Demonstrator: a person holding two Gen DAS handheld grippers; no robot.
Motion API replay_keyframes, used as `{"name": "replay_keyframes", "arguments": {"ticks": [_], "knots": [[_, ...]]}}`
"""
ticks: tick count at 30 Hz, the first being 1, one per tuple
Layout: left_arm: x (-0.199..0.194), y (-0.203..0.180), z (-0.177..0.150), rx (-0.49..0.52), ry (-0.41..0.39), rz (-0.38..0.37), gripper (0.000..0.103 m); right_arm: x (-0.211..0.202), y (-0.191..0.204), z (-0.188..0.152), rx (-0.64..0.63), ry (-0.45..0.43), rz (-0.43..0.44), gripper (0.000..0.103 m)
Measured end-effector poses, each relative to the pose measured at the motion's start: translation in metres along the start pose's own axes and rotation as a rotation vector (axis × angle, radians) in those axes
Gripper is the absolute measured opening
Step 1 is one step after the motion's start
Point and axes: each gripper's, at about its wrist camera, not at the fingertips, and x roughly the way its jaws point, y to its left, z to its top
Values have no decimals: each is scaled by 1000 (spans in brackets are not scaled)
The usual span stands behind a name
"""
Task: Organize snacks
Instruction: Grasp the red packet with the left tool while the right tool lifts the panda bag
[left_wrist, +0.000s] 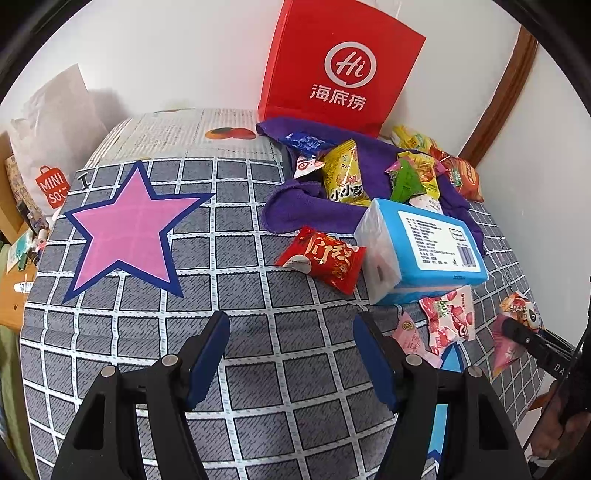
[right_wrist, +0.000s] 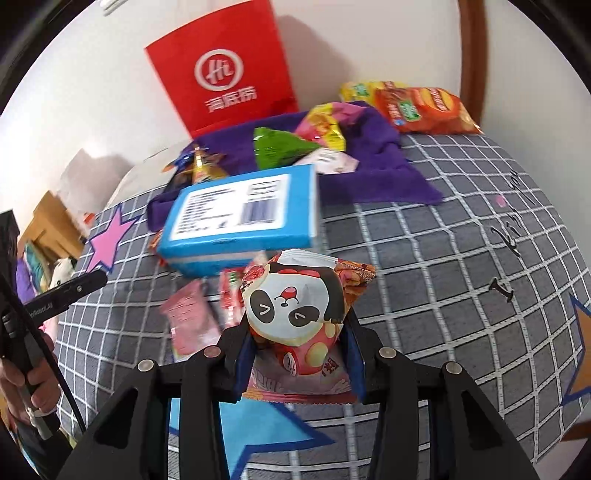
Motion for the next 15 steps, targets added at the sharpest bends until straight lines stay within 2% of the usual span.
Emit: {"name": "replay_keyframes", "arguments": {"ticks": [9, 13, 15], "knots": [[21, -3, 10, -6, 27, 1, 67, 11, -15, 5, 24, 13, 19, 42], [25, -10, 20, 7, 6, -29, 67, 16, -18, 8, 23, 20, 31, 42], [29, -17, 28, 33, 1, -7, 67, 17, -20, 10, 24, 21, 34, 42]]}}
